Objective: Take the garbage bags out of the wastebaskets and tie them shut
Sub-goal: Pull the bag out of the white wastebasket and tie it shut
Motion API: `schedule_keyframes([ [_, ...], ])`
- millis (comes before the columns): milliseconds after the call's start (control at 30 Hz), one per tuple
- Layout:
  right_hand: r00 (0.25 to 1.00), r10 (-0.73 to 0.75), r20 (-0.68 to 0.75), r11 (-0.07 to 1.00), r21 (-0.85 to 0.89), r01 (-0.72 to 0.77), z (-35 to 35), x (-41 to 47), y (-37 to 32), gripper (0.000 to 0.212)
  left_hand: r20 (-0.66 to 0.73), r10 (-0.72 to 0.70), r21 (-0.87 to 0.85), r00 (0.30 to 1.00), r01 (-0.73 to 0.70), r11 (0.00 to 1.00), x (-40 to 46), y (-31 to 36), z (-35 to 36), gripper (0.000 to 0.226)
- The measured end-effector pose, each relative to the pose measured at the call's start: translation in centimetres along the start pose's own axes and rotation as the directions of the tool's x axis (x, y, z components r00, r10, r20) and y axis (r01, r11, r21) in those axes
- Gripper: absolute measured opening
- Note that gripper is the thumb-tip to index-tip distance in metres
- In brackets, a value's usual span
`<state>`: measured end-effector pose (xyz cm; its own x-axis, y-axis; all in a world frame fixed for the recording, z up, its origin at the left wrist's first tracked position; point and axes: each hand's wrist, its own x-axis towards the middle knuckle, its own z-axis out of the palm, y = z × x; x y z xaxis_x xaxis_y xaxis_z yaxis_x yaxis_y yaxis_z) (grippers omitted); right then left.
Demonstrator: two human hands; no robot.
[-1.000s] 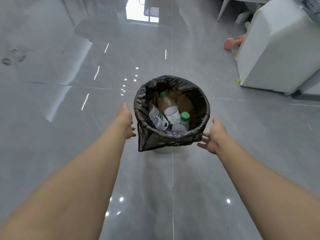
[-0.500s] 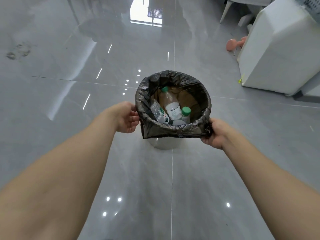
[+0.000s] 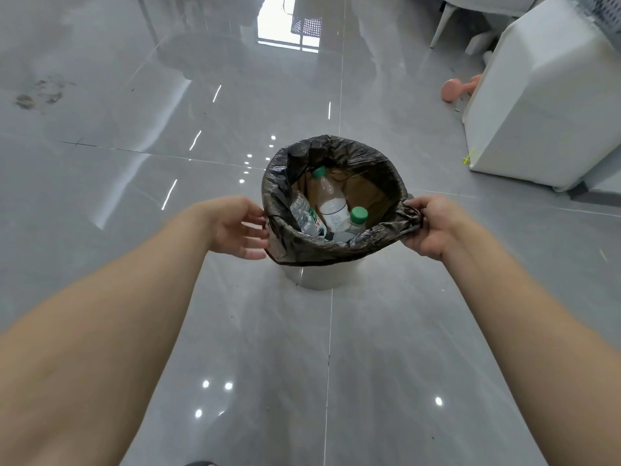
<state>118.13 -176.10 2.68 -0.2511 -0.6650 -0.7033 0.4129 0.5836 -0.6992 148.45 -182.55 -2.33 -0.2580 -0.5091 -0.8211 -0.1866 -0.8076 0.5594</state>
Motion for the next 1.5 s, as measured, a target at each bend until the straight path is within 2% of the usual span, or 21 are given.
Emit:
schedule_keyframes([
  [100,0.999,-0.046,0.025,0.998,-0.052,0.048,0.8,-0.2,-0.2,0.021,0.010,-0.042,0.076,0.999,0.041,0.996,0.3,-0.4,1.1,0.015],
  [200,0.995,-0.096,0.035,0.991,-0.085,0.099,1.1,-0.1,-0.1,0.017,-0.147,-0.032,0.120,0.989,0.050,0.992,0.9,-0.5,2.3,0.020],
  [267,0.991,-0.127,0.044,0.989,-0.069,0.129,1.1,-0.1,-0.3,0.016,-0.234,-0.037,0.142,0.972,0.071,0.987,1.2,-0.9,2.7,0.048],
  [300,0.988,-0.144,0.047,0.987,-0.058,0.147,1.2,-0.1,-0.4,0.015,-0.243,-0.050,0.128,0.969,0.083,0.988,1.5,-1.3,2.8,0.062],
  [333,0.985,-0.166,0.043,0.984,-0.053,0.168,1.2,-0.1,-0.5,0.013,-0.222,-0.069,0.093,0.973,0.092,0.991,1.7,-1.8,2.8,0.065],
  [367,0.981,-0.194,0.028,0.979,-0.056,0.196,1.3,0.0,-0.6,0.011,-0.189,-0.086,0.052,0.978,0.097,0.994,1.8,-2.0,2.9,0.057],
  [467,0.956,-0.291,-0.036,0.954,-0.083,0.287,1.5,0.2,-0.7,0.011,-0.186,-0.075,-0.010,0.980,0.074,0.997,2.0,-2.1,3.0,0.009],
  [567,0.926,-0.373,-0.057,0.923,-0.129,0.363,1.7,0.3,-0.7,0.011,-0.198,-0.026,-0.054,0.980,0.015,0.998,1.6,-1.0,2.6,0.021],
  [667,0.896,-0.443,-0.015,0.886,-0.158,0.436,1.9,0.1,-0.7,0.016,-0.175,0.006,-0.125,0.985,-0.028,0.992,0.6,0.1,1.4,0.021],
  [767,0.880,-0.472,0.046,0.873,-0.117,0.474,2.0,0.0,-0.8,0.020,-0.175,0.053,-0.243,0.983,-0.095,0.965,-1.0,1.4,0.0,0.022],
  [967,0.870,-0.467,0.158,0.871,-0.088,0.483,1.6,0.0,-0.7,0.019,-0.194,0.266,-0.499,0.944,-0.328,0.802,-4.0,5.6,0.2,0.027],
  [1067,0.861,-0.475,0.181,0.870,-0.053,0.491,1.4,0.3,-0.9,0.020,-0.174,0.433,-0.483,0.885,-0.459,0.746,-4.4,6.9,2.0,0.018],
  [1233,0.863,-0.472,0.179,0.880,0.046,0.472,0.3,1.5,-1.2,0.016,-0.183,0.597,-0.314,0.781,-0.621,0.718,-4.0,7.1,5.2,0.012],
  [1367,0.847,-0.508,0.154,0.859,0.157,0.486,0.0,2.1,-1.4,0.018,-0.074,0.645,-0.503,0.761,-0.587,0.634,-3.7,6.9,5.6,0.027],
  [1500,0.836,-0.524,0.162,0.818,0.368,0.442,-0.1,2.1,-1.9,0.032,-0.081,0.651,-0.658,0.755,-0.531,0.534,-4.0,6.6,6.0,0.004],
])
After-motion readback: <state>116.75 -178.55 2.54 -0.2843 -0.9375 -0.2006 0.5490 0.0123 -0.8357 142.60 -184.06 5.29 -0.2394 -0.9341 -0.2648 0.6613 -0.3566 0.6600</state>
